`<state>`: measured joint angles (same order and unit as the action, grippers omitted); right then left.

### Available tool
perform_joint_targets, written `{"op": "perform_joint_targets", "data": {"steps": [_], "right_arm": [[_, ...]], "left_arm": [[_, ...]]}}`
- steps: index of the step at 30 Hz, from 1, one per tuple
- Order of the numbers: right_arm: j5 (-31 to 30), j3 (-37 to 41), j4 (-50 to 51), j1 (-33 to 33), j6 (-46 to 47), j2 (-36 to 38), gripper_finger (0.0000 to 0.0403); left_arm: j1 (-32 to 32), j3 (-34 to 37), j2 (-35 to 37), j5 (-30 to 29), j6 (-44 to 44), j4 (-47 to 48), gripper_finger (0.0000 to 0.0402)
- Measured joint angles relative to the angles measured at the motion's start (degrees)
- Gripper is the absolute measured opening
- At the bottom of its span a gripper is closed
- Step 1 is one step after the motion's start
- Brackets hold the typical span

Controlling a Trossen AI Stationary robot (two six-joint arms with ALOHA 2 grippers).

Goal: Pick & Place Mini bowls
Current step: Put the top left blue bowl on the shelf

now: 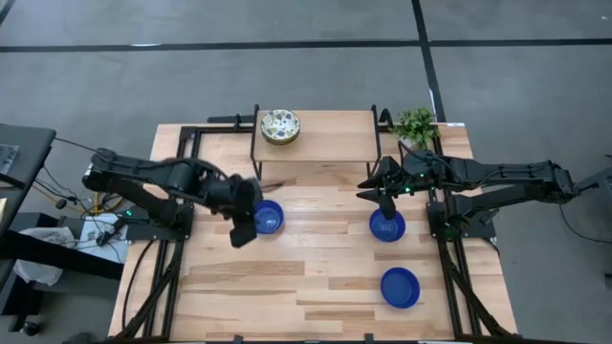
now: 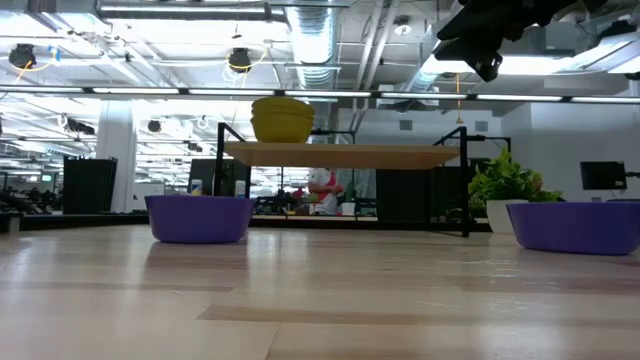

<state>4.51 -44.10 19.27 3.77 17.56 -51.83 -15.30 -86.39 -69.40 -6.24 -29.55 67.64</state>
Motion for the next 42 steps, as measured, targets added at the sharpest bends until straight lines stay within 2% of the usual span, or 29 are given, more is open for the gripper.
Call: {"op": "perform_joint_targets", "data": {"steps": [6, 12, 19, 35, 39, 42], "right_arm": [[0.0, 0.0, 0.0, 0.0, 0.0, 0.0, 0.0138], [0.0, 0.0, 0.0, 0.0, 0.0, 0.0, 0.0138], [0.0, 0.0, 0.0, 0.0, 0.0, 0.0, 0.0138], [0.0, 0.0, -0.3, 0.0, 0.0, 0.0, 0.0134], [0.0, 0.0, -0.3, 0.0, 0.0, 0.0, 0.0135], [0.0, 0.0, -0.3, 0.0, 0.0, 0.0, 0.0133]], "left_arm": [[-3.9, 10.0, 0.0, -0.1, -2.4, -4.3, 0.0154], [-4.3, 18.4, 0.0, -0.2, -1.1, -8.9, 0.0154], [-4.3, 25.3, 0.0, -5.0, 0.8, -10.1, 0.0154], [-4.3, 34.9, 0.0, -8.6, 3.0, -14.6, 0.0154], [-4.3, 35.1, 0.0, -9.2, 7.7, -16.9, 0.0154], [-4.3, 35.1, 0.0, -9.2, 14.6, -19.0, 0.0154]]}}
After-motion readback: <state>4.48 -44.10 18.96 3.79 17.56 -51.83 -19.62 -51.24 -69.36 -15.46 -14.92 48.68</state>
